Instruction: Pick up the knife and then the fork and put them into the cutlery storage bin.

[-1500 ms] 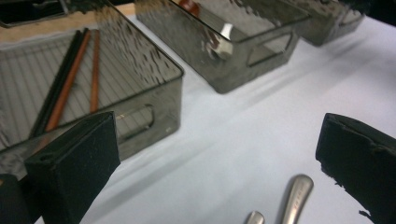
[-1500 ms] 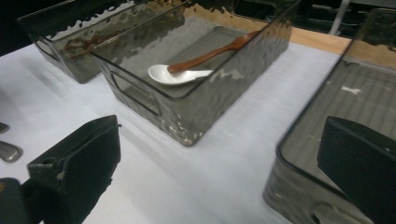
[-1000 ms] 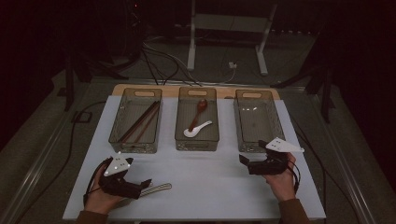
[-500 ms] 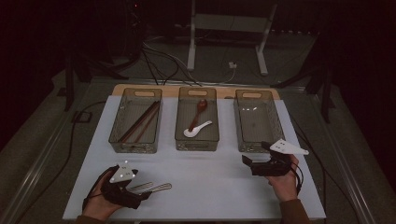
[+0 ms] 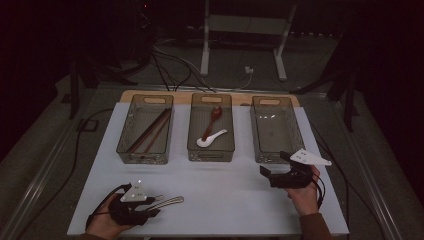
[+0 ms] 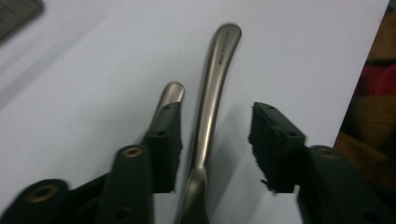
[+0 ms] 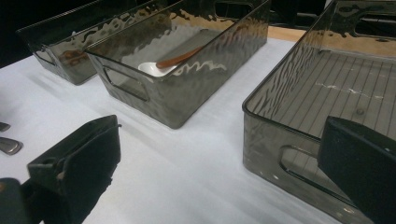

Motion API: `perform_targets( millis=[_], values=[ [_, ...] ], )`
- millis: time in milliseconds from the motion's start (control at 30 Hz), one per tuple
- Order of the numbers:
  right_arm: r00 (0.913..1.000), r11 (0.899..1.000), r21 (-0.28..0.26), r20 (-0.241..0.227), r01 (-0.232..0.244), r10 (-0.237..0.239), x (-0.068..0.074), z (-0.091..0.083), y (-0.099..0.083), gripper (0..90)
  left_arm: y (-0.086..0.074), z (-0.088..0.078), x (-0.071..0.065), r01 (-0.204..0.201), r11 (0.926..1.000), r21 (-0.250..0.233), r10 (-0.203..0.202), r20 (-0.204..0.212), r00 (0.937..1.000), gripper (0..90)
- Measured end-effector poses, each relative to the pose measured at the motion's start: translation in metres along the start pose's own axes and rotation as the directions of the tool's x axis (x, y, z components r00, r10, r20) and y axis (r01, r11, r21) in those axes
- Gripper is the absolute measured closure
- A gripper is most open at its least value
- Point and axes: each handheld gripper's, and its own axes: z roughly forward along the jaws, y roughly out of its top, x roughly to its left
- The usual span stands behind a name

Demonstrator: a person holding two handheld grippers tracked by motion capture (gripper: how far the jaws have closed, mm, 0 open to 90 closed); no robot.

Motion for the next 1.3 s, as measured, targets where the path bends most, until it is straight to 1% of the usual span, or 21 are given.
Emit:
perform_targets(
  millis=[67,167,233,300,367,400,467,533,733,833,1167,1300],
  values=[
    [1.0,1.0,-0.003,-0.001,-0.003,0.003,0.0,0.0,0.0,0.0,-0.001,0.001,0.0,-0.011,0.9998,0.015,0.011,-0.008,0.9999,66.3],
    [1.0,1.0,-0.005,-0.004,-0.008,0.008,0.0,0.0,0.0,0.0,-0.003,0.003,0.002,-0.01,0.9993,0.036,0.011,-0.023,0.9997,70.4],
    [1.0,1.0,-0.007,-0.005,-0.003,0.003,0.0,0.0,0.0,0.0,-0.004,0.003,0.003,-0.011,0.9995,0.03,0.012,-0.026,0.9996,72.0],
    [1.0,1.0,-0.007,-0.005,-0.006,0.006,-0.001,-0.001,0.0,0.0,-0.004,0.003,0.003,-0.015,0.9993,0.034,0.016,-0.04,0.9991,76.0],
    [1.0,1.0,-0.007,-0.006,-0.008,0.008,-0.001,0.0,0.0,0.0,-0.002,0.004,0.003,-0.026,0.9988,0.041,0.028,-0.039,0.9989,78.8],
    [0.9999,1.0,-0.007,-0.006,-0.009,0.009,-0.001,0.0,0.0,0.0,-0.001,0.005,0.002,-0.039,0.998,0.05,0.041,-0.042,0.9983,79.3],
    [0.9999,1.0,-0.007,-0.005,-0.009,0.009,0.0,0.0,0.0,0.0,0.002,0.006,0.002,-0.05,0.9969,0.061,0.052,-0.04,0.9978,80.0],
    [0.9999,1.0,-0.007,-0.007,-0.01,0.01,0.0,0.001,0.0,0.0,0.005,0.007,0.002,-0.047,0.9969,0.063,0.05,-0.037,0.9981,80.9],
    [0.9999,1.0,-0.007,-0.01,-0.008,0.008,0.0,0.001,-0.001,0.0,0.014,0.016,0.002,-0.036,0.9985,0.042,0.037,-0.031,0.9988,81.3],
    [0.9999,1.0,-0.006,-0.01,-0.009,0.009,0.0,0.001,-0.001,0.0,0.021,0.022,0.002,-0.035,0.9987,0.037,0.036,-0.025,0.999,81.3],
    [0.9999,1.0,-0.009,-0.009,-0.009,0.009,0.0,0.001,-0.001,0.0,0.051,0.046,-0.003,-0.059,0.9978,0.031,0.06,-0.024,0.9979,81.3],
    [0.9999,1.0,-0.008,-0.01,-0.008,0.007,-0.001,0.002,-0.001,0.0,0.063,0.056,-0.006,-0.059,0.9981,0.021,0.059,-0.016,0.9981,81.3]
  ],
)
